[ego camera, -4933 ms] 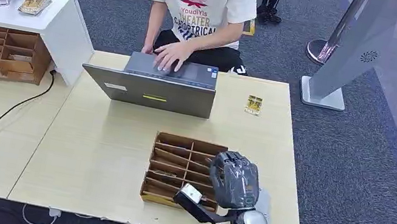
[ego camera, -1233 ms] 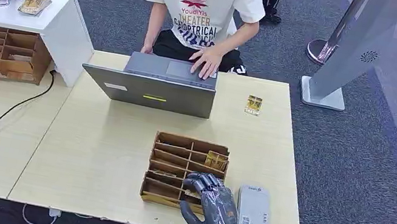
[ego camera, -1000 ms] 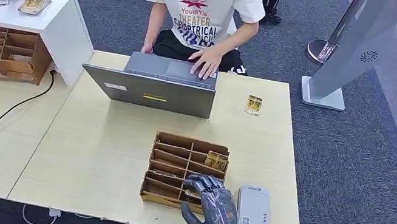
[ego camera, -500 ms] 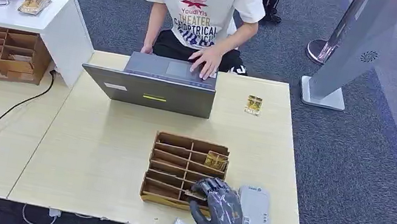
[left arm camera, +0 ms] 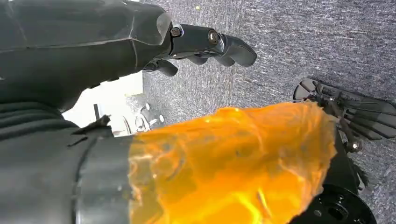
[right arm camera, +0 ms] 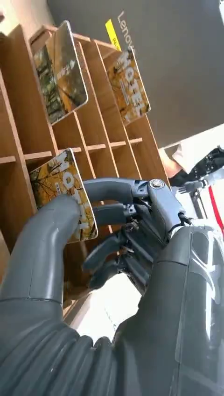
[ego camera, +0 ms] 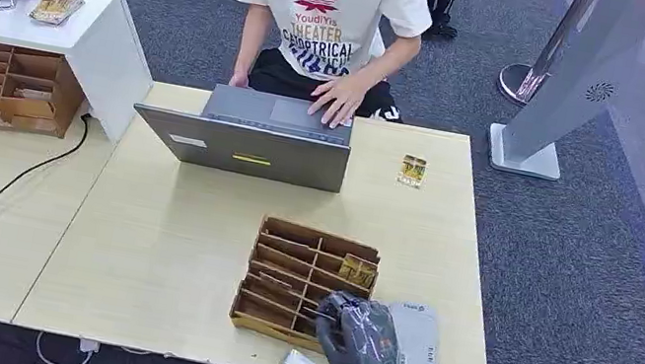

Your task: Pass the card to the sensor for recognition and then transmit it.

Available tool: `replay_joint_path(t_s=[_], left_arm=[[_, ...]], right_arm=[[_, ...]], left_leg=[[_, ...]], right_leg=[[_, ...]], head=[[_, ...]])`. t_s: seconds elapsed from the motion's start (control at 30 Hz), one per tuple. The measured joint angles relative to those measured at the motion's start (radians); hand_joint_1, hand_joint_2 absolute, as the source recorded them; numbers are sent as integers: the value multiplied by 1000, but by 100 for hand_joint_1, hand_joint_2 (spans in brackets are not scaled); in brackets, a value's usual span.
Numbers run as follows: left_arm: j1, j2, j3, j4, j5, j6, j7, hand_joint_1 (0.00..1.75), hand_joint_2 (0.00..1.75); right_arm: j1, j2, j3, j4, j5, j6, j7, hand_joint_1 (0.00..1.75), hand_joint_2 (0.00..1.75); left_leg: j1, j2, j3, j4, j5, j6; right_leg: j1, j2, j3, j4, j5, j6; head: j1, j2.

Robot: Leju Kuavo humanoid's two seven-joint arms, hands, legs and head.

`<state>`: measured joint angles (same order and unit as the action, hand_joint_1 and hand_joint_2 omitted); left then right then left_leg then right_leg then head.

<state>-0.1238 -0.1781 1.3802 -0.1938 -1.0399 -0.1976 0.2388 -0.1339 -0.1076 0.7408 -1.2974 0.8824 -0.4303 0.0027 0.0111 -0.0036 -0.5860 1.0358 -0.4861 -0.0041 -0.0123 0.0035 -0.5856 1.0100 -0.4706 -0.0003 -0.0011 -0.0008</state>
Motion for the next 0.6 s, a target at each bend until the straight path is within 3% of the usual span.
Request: replay_joint_path(t_s=[0.23, 0.33, 0.47, 0.6], left_arm=[[0, 0, 0, 0, 0, 0, 0, 0, 0], [0, 0, 0, 0, 0, 0, 0, 0, 0], [0, 0, 0, 0, 4, 0, 0, 0, 0], [0, 0, 0, 0, 6, -2, 0, 0, 0]], right_arm=[[0, 0, -1, 0, 0, 0, 0, 171, 175], [0, 0, -3, -1, -14, 2, -6, 164, 175], [2, 0, -25, -43, -153, 45, -65, 168, 175], [2, 0, -41, -93, -198, 64, -79, 168, 175]], left_leg=[[0, 0, 0, 0, 0, 0], [0, 0, 0, 0, 0, 0], [0, 0, 0, 0, 0, 0], [0, 0, 0, 0, 0, 0]], right_leg=[[0, 0, 0, 0, 0, 0], [0, 0, 0, 0, 0, 0], [0, 0, 0, 0, 0, 0], [0, 0, 0, 0, 0, 0]], head=[[0, 0], [0, 0], [0, 0], [0, 0]])
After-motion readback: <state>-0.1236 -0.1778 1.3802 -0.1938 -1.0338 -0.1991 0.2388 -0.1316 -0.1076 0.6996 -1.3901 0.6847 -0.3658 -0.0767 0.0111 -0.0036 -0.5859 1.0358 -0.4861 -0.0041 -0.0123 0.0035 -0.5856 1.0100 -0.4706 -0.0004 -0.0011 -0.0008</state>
